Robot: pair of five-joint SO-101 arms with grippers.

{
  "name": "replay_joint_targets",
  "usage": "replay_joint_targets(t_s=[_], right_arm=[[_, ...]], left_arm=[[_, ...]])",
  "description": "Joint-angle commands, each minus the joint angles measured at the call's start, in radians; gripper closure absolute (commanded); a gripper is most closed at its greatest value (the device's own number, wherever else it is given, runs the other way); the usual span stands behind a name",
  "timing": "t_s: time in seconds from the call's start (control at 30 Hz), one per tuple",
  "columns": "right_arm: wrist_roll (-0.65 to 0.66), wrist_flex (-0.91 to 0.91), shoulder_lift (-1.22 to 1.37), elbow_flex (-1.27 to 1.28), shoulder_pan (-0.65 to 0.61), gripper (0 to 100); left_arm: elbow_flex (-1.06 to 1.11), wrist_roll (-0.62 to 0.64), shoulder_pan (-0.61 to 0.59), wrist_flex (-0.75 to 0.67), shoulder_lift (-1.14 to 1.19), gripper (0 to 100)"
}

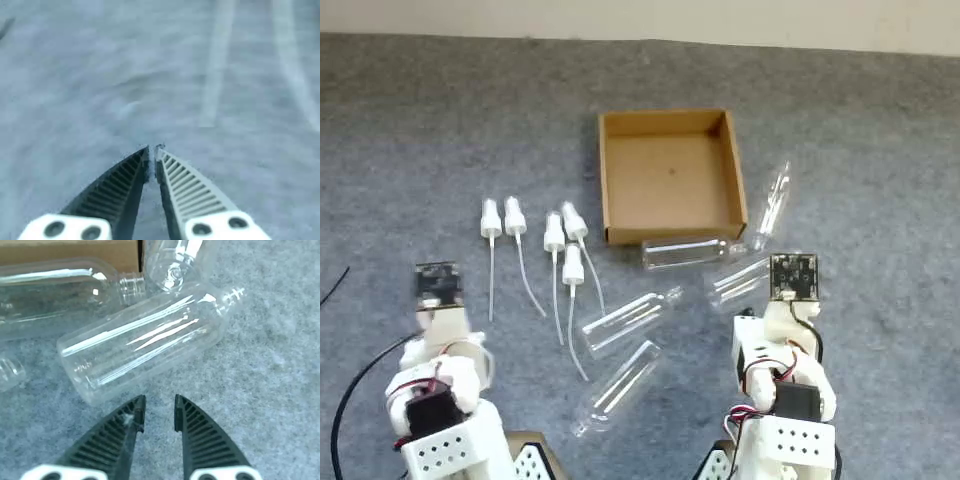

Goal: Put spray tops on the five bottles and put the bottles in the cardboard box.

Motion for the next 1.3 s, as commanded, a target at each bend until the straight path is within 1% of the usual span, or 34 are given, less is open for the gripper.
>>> replay_joint_targets(t_s=[0.0,0.2,0.33,1.27], right_arm=[[0.006,0.001,0.007,0.143,0.008,92.9],[0.006,0.001,0.007,0.143,0.008,92.9],[0.006,0.001,0.007,0.143,0.008,92.9],[0.006,0.001,0.007,0.143,0.008,92.9]], left_arm=[[0.019,-0.008,0.021,0.008,-0.007,96],[0.019,-0.008,0.021,0.009,-0.007,96],[0.019,-0.008,0.021,0.055,-0.008,96],[0.019,-0.008,0.021,0.055,-0.008,96]])
